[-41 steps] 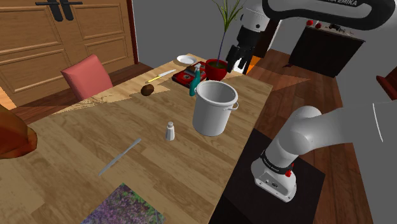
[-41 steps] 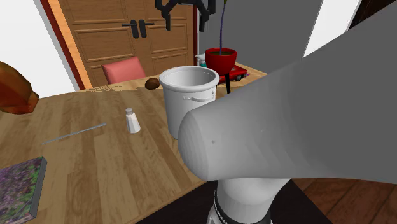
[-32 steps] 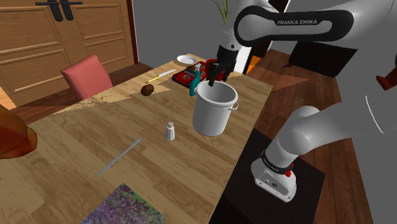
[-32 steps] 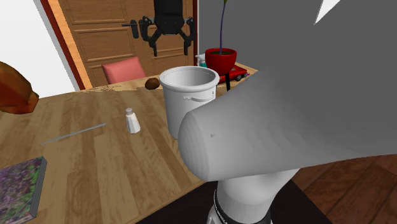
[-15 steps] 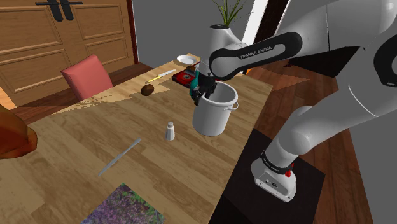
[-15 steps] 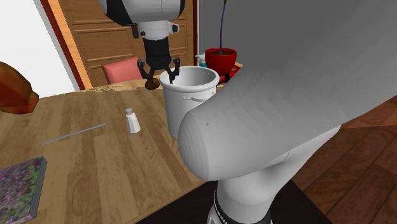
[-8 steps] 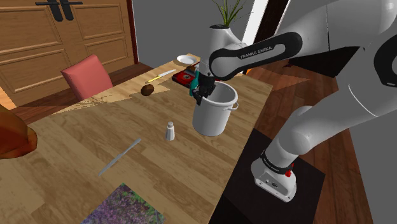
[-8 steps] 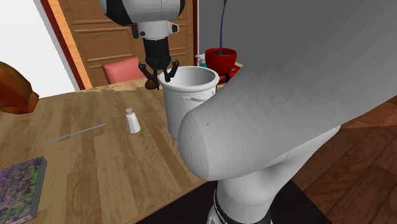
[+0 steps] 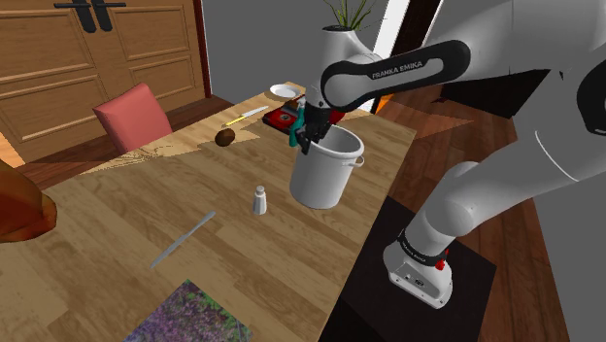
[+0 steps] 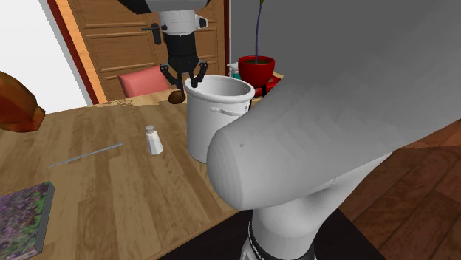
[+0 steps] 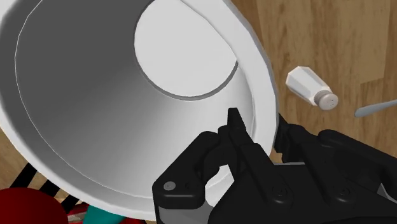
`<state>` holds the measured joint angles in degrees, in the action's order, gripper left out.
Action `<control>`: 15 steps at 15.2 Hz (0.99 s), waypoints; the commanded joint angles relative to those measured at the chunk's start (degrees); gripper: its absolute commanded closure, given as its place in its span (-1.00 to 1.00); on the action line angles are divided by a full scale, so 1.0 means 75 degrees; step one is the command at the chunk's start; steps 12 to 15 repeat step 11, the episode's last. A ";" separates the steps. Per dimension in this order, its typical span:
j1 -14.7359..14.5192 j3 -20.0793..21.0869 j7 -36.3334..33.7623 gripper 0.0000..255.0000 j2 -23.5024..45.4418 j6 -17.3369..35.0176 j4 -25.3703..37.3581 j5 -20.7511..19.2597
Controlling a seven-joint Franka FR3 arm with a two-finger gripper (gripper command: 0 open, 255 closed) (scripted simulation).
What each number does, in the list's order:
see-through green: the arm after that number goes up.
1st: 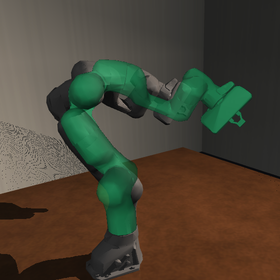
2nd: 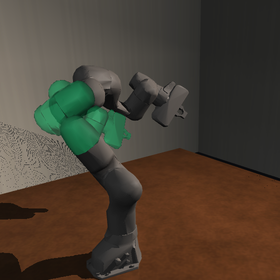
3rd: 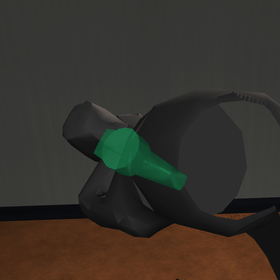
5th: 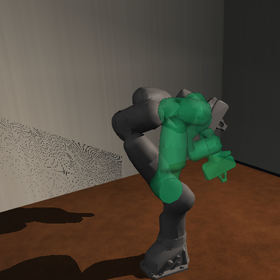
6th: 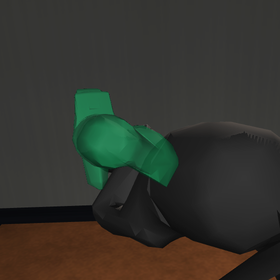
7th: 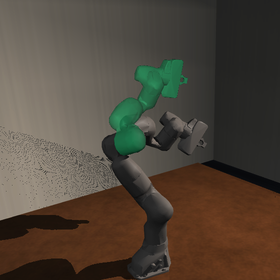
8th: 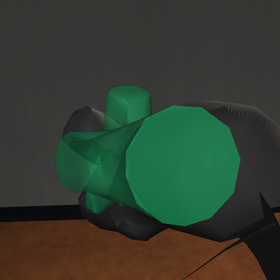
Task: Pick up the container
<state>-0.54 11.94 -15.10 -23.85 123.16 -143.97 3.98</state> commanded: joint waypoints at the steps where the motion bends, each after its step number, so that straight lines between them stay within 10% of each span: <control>1: -0.0010 -0.0011 0.0002 1.00 -0.0111 -0.0216 0.0140 0.0008; 15: -0.0002 -0.0080 0.0034 1.00 -0.0367 -0.1116 0.0787 -0.0002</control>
